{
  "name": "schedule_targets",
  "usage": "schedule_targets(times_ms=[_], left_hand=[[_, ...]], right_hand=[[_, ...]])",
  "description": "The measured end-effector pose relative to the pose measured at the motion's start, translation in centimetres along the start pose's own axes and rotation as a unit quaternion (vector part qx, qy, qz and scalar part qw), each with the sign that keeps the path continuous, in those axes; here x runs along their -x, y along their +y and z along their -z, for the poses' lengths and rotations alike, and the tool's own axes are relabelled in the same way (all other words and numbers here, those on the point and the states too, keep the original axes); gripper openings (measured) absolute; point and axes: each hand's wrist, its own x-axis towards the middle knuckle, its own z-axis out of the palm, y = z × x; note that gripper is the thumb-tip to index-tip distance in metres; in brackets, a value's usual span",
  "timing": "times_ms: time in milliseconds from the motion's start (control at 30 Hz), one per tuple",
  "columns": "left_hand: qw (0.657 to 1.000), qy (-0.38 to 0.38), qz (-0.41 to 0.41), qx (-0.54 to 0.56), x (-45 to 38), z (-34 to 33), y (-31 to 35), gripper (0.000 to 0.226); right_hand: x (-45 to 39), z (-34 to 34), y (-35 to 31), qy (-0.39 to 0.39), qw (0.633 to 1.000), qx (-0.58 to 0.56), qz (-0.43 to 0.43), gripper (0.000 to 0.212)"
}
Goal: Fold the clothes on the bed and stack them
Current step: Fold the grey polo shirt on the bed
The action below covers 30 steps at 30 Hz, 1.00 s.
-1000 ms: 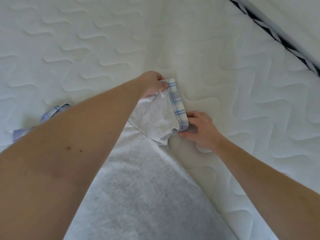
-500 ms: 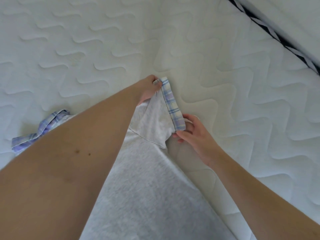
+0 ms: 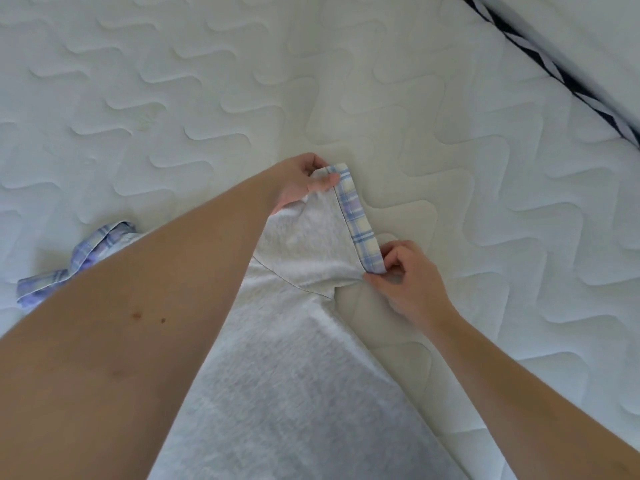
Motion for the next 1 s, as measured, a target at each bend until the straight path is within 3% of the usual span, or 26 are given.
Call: schedule_targets(times_ms=[67,133,200,367,467,600,833,933,1000], left_hand=[[1.000,-0.015,0.024,0.004,0.3,0.1,0.4,0.034],[0.998,-0.039,0.049,0.019,0.4,0.4,0.7,0.063],[0.997,-0.044,0.055,0.023,0.2,0.5,0.6,0.074],[0.998,-0.045,0.014,-0.033,0.5,0.3,0.4,0.045],[0.998,0.009,-0.023,-0.062,0.7,-0.7,0.1,0.025],[0.982,0.097,-0.025,-0.161,0.7,-2.3,0.1,0.026],[0.958,0.115,-0.024,-0.262,2.2,-3.4,1.3,0.039],[0.950,0.119,-0.041,-0.285,3.5,-3.8,1.5,0.019],[0.949,0.160,-0.056,-0.267,4.9,-3.9,1.4,0.019]], right_hand=[[-0.2,-0.2,-0.6,0.006,0.998,-0.057,-0.037,0.029],[-0.8,-0.3,-1.3,0.011,0.992,-0.093,-0.079,0.038],[-1.8,-0.4,-1.7,0.018,0.995,-0.035,-0.091,0.037],[-2.9,-0.1,-1.2,-0.025,0.993,0.065,-0.097,0.021],[-2.1,-0.5,-0.9,-0.010,0.995,0.058,-0.080,0.018],[-1.3,-1.6,-0.7,0.019,0.997,0.053,-0.051,0.014],[-1.8,-1.7,-0.2,0.005,0.998,0.062,-0.032,0.016],[-2.0,-1.6,0.1,0.006,0.997,0.067,-0.041,0.016],[-1.9,-1.5,-0.3,0.007,0.997,0.041,-0.069,0.024]])
